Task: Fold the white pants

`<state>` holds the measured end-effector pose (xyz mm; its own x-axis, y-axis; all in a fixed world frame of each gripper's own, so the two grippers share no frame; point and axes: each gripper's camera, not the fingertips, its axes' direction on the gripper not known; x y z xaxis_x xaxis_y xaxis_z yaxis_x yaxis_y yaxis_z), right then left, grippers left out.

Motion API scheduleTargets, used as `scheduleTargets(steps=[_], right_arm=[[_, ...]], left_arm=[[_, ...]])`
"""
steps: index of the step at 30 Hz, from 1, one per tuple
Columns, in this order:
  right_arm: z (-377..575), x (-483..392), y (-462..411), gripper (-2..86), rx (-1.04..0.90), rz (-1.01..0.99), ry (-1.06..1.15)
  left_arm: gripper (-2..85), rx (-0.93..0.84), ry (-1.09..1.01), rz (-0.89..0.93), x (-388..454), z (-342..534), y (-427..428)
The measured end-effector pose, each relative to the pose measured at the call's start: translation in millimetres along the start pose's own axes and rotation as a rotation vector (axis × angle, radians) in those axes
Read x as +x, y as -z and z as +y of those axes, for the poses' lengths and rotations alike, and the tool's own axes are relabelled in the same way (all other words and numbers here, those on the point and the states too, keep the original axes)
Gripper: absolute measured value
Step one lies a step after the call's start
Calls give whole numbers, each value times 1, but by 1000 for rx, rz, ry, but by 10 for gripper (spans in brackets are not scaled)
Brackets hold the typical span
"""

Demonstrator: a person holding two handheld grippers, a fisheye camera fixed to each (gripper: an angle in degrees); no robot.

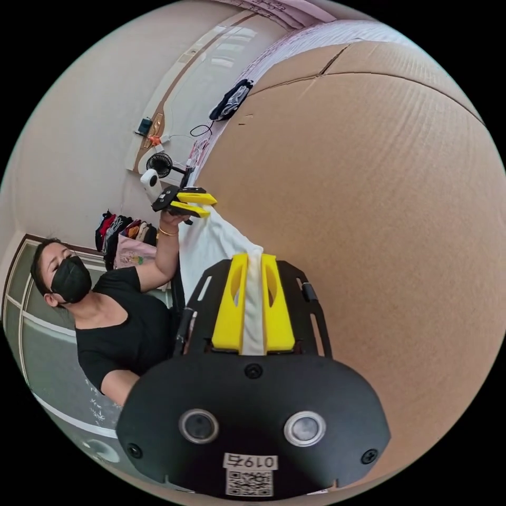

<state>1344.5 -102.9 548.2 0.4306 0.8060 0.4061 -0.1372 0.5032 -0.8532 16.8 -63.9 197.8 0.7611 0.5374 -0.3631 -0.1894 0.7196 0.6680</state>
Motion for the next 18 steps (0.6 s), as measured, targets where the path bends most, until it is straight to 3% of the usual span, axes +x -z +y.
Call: scheduleTargets(steps=[8, 18], right_arm=[[43, -66, 7, 41, 115, 192, 300], [94, -112, 14, 39, 221, 156, 522]], left_arm=[[65, -7, -41, -61, 21, -6, -4], [67, -9, -130, -87, 47, -8, -1]])
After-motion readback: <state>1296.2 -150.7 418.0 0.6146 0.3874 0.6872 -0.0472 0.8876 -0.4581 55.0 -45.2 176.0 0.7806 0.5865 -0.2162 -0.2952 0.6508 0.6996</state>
